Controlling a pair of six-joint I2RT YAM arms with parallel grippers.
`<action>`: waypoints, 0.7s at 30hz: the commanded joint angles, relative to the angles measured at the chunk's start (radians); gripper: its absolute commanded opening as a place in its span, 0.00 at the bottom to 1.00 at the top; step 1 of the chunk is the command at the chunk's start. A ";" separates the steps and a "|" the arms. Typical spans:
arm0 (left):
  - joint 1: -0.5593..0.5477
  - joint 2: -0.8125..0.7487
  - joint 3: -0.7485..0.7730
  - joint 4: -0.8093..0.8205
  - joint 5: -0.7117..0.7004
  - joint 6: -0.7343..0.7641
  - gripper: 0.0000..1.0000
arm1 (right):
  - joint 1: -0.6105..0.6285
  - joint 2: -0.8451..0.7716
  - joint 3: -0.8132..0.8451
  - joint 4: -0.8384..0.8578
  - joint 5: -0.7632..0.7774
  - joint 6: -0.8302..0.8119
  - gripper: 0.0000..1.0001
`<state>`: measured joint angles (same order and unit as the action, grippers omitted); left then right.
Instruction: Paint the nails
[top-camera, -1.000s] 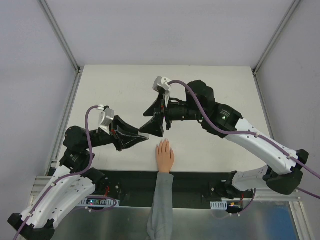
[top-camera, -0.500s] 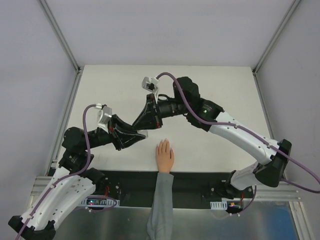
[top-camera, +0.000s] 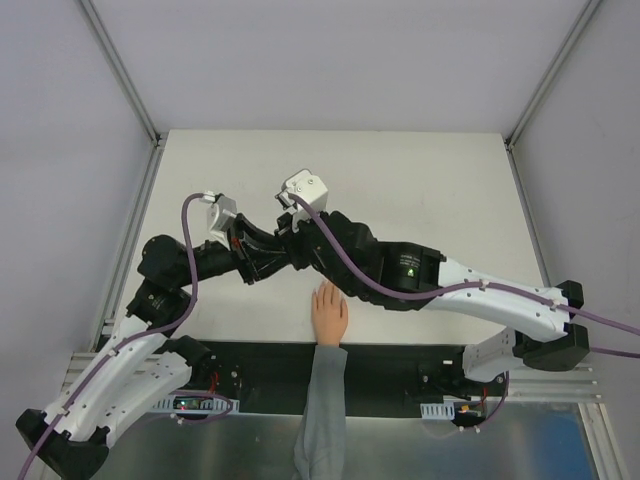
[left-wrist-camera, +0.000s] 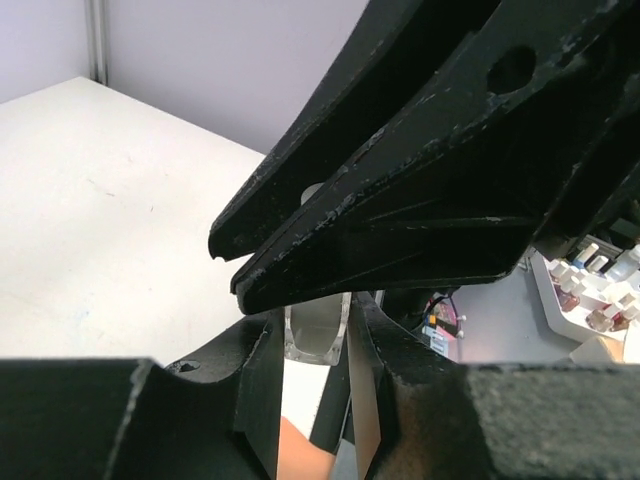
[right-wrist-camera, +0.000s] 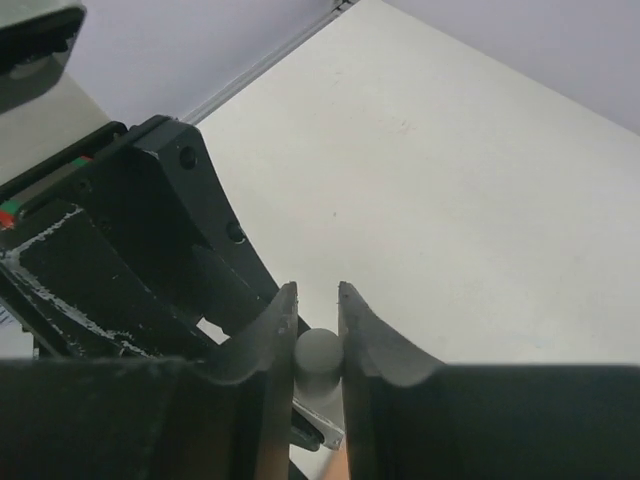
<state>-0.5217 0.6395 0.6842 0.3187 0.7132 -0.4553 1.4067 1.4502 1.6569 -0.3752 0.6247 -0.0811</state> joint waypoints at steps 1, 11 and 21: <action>0.014 -0.043 -0.008 0.072 0.012 0.038 0.00 | -0.044 -0.042 0.017 -0.062 -0.225 -0.014 0.34; 0.014 -0.167 -0.081 0.077 0.219 0.017 0.00 | -0.313 -0.114 -0.063 0.019 -1.281 -0.028 0.73; 0.014 -0.173 -0.064 0.083 0.267 -0.017 0.00 | -0.354 -0.047 -0.051 0.111 -1.422 0.033 0.41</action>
<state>-0.5152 0.4728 0.6079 0.3359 0.9428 -0.4580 1.0603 1.3811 1.5867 -0.3447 -0.6746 -0.0757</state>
